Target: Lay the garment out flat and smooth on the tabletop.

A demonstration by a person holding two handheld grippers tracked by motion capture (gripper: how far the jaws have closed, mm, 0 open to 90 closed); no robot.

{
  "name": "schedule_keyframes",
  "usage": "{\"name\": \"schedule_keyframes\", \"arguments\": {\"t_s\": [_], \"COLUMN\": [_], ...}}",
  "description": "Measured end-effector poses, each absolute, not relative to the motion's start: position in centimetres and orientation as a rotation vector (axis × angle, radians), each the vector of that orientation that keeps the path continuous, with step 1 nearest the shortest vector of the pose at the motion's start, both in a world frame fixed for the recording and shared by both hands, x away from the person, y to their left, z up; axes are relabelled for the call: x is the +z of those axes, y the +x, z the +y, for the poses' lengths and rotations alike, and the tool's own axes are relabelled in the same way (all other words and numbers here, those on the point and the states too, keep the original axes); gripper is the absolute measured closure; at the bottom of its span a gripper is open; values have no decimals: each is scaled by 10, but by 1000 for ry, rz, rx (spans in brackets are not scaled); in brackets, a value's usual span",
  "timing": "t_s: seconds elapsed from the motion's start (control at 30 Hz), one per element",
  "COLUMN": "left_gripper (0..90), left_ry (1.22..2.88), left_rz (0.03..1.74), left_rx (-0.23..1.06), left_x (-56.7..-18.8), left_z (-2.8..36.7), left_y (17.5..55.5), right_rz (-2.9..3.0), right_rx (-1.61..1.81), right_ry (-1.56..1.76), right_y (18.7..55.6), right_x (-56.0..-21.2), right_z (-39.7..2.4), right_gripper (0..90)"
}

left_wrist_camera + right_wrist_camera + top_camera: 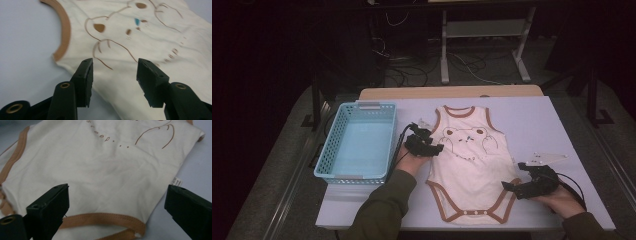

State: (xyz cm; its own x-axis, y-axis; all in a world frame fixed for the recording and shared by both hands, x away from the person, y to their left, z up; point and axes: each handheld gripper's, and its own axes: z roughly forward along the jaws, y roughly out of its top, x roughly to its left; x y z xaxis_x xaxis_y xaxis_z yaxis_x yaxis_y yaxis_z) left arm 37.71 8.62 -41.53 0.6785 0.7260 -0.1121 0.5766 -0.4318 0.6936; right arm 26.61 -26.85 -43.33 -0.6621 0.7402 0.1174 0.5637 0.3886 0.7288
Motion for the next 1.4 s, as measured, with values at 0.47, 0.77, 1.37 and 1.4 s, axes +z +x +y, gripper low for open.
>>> {"name": "schedule_keyframes", "arguments": {"t_s": [0.47, 0.77, 1.37, 1.4], "left_gripper": [448, 509, 869, 872], "left_ry": [2191, 2244, 2293, 2298], "left_rz": [917, 919, 882, 885], "left_rx": [200, 197, 158, 145], "left_x": [-429, -437, -438, -437], "left_z": [102, 111, 112, 113], "left_y": [307, 290, 289, 290], "right_rz": [2404, 2426, 2502, 2506], "right_rx": [1054, 1027, 1011, 1011], "right_ry": [1234, 1300, 1283, 1282], "right_y": [257, 265, 271, 271], "right_x": [-436, -439, -446, -446], "right_z": [-282, -291, -289, -289], "right_gripper": [288, 462, 838, 844]}}
